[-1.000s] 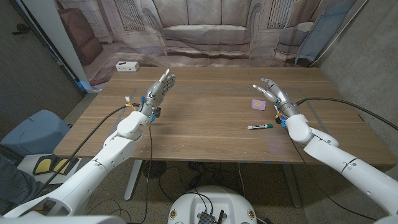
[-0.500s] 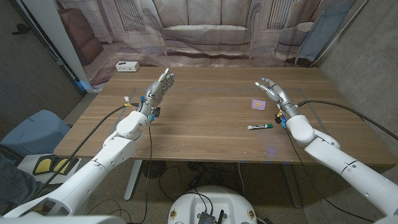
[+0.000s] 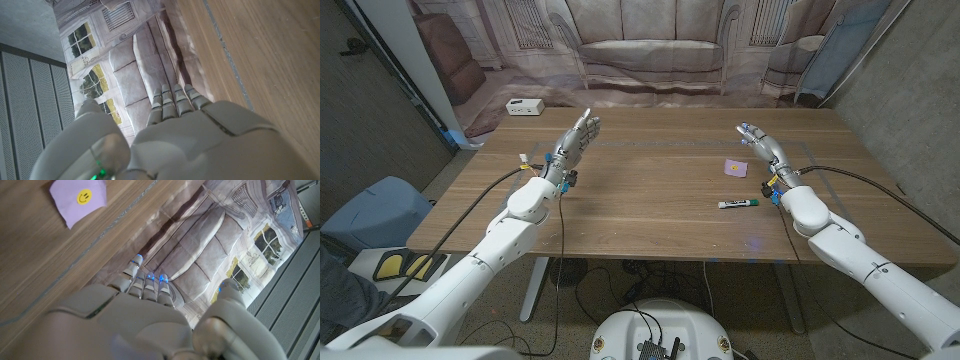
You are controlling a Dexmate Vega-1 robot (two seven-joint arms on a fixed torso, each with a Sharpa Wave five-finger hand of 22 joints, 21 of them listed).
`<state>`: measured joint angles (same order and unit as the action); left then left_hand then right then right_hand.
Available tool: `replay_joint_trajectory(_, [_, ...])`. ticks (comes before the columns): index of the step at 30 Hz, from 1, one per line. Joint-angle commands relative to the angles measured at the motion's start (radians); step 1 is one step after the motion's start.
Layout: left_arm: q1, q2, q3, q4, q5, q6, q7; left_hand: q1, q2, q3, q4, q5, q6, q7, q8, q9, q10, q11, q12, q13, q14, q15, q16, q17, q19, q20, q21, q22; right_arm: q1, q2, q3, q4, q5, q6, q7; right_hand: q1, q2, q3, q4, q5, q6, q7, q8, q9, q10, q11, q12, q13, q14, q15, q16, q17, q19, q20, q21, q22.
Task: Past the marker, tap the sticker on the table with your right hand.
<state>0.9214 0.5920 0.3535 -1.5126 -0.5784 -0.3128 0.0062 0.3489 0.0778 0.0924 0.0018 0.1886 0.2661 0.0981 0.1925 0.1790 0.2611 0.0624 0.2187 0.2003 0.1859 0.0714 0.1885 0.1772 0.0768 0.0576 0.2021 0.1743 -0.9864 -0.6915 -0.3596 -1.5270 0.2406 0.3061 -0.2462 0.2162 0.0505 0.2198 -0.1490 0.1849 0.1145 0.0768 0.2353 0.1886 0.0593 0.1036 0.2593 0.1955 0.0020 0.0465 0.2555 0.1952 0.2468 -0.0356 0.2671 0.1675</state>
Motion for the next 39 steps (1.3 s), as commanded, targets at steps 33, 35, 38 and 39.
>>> replay_joint_trajectory(33, [-0.118, -0.03, 0.038, 0.086, -0.013, 0.026, -0.08, 0.0, 0.013, 0.002, -0.012, -0.002, 0.007, 0.0, -0.003, 0.002, 0.008, 0.001, -0.003, 0.0, 0.006, 0.0, 0.001, 0.003, 0.006, -0.003, -0.004, 0.005, 0.062, 0.112, 0.027, 0.189, 0.474, 0.085, 0.443, -0.011, -0.012, -0.01, 0.013, 0.0, 0.02, 0.011, -0.008, 0.001, 0.026, 0.023, -0.001, 0.003, 0.019, 0.017, -0.001, 0.01, 0.025, 0.019, -0.007, 0.002])
replay_joint_trajectory(35, [-0.117, -0.034, 0.041, 0.082, -0.019, 0.036, -0.078, 0.0, 0.013, 0.002, -0.013, -0.002, 0.006, 0.0, -0.003, 0.002, 0.008, 0.0, -0.003, 0.0, 0.006, 0.001, 0.001, 0.003, 0.006, -0.004, -0.004, 0.005, 0.071, 0.113, 0.026, 0.202, 0.487, 0.08, 0.467, -0.013, -0.015, -0.012, 0.014, 0.0, 0.015, 0.01, -0.011, 0.001, 0.026, 0.024, -0.002, 0.003, 0.019, 0.019, -0.002, 0.01, 0.025, 0.021, -0.009, 0.002])
replay_joint_trajectory(38, [-0.113, -0.033, 0.045, 0.074, -0.021, 0.045, -0.078, 0.0, 0.014, 0.002, -0.013, -0.002, 0.006, 0.001, -0.003, 0.002, 0.007, 0.001, -0.003, 0.0, 0.006, 0.001, 0.0, 0.003, 0.006, -0.004, -0.004, 0.005, 0.079, 0.119, 0.024, 0.217, 0.493, 0.092, 0.492, -0.019, -0.019, -0.016, 0.016, 0.001, 0.012, 0.007, -0.014, 0.001, 0.03, 0.027, -0.002, 0.003, 0.021, 0.021, -0.002, 0.011, 0.027, 0.022, -0.011, 0.002])
replay_joint_trajectory(39, [-0.111, -0.032, 0.046, 0.072, -0.021, 0.045, -0.079, 0.0, 0.014, 0.002, -0.013, -0.002, 0.006, 0.001, -0.003, 0.002, 0.007, 0.001, -0.003, 0.0, 0.005, 0.0, 0.0, 0.003, 0.006, -0.004, -0.004, 0.005, 0.081, 0.119, 0.023, 0.219, 0.492, 0.093, 0.496, -0.02, -0.02, -0.017, 0.017, 0.001, 0.011, 0.008, -0.014, 0.001, 0.031, 0.028, -0.003, 0.003, 0.021, 0.021, -0.003, 0.011, 0.027, 0.022, -0.012, 0.002])
